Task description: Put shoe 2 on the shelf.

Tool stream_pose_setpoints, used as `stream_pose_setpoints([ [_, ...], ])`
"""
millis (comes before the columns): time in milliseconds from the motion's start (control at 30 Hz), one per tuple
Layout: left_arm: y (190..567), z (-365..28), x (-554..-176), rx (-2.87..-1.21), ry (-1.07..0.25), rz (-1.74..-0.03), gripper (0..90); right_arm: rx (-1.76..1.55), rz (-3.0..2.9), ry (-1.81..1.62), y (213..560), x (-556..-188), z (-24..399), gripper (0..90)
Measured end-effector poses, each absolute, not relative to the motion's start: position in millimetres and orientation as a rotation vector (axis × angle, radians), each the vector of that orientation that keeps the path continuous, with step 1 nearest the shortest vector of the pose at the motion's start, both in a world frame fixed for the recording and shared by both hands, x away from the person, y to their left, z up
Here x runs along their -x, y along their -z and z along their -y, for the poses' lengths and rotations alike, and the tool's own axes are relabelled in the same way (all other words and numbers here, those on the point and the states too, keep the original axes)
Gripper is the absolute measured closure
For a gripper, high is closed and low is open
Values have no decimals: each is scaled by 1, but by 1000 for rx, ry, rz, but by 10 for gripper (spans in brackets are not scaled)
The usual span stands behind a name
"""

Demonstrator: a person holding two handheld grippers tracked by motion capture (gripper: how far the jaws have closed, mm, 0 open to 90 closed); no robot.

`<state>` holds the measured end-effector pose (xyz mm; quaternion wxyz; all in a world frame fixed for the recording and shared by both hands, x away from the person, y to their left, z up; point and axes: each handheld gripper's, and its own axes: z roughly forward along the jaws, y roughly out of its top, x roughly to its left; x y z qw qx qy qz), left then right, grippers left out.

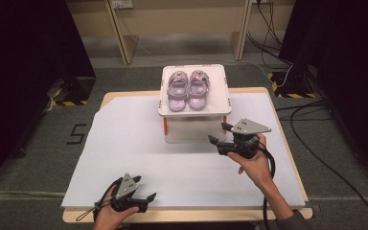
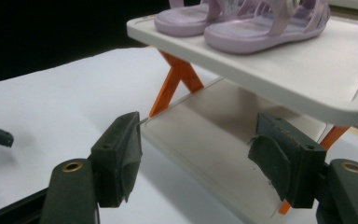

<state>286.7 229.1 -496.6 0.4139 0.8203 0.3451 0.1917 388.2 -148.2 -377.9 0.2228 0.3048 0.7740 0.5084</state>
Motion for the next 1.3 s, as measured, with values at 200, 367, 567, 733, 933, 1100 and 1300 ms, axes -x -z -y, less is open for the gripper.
stream_pose_setpoints([
  [200,496,-228,-287,-2062,-481,-863,168,-864,-2163,-1406,395,-383,153,329],
  [367,496,-230,-287,-2062,-482,-870,167,-856,-2167,-1412,405,-382,151,328],
  [567,495,-229,-285,-2064,-488,-861,168,-823,-2210,-1399,414,-375,145,321],
  [733,495,-227,-286,-2072,-487,-852,167,-807,-2243,-1387,423,-369,140,316],
  [933,494,-225,-286,-2076,-481,-828,168,-811,-2262,-1349,432,-364,141,309],
  [1100,494,-226,-285,-2071,-486,-833,168,-830,-2276,-1322,441,-361,145,300],
  [1300,495,-226,-286,-2075,-482,-836,168,-853,-2296,-1304,449,-357,151,287],
])
